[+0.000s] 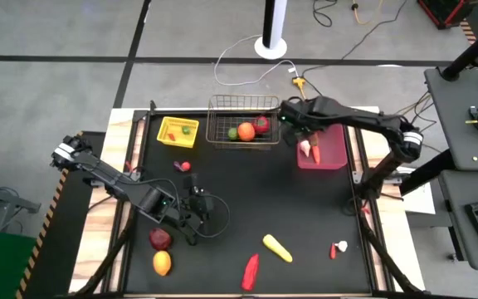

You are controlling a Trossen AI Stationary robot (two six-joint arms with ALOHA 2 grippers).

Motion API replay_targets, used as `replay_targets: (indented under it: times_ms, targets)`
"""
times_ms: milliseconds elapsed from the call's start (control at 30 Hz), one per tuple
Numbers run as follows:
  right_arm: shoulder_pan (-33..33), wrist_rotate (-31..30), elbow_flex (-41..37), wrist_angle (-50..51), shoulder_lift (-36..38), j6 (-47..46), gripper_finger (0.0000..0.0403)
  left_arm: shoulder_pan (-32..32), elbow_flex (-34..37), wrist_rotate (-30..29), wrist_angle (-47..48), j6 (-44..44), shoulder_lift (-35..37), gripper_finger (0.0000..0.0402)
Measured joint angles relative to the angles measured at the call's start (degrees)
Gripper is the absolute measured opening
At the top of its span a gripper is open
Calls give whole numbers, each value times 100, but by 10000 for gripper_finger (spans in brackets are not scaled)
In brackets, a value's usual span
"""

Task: Sort produce into baskets
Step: Put the large top red chili pepper into the pink bin

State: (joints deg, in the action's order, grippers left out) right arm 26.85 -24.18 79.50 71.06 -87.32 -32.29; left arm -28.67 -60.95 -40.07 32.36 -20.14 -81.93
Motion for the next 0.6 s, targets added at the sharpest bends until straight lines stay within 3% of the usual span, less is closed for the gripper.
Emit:
replay_targets:
  times_ms: [233,600]
  targets:
    - [564,-96,-892,-703,239,-73,112,1,0,0,8,-49,0,125]
    - [779,-92,-1646,-1106,454,-765,117,0,0,0,2,-53,-11,125]
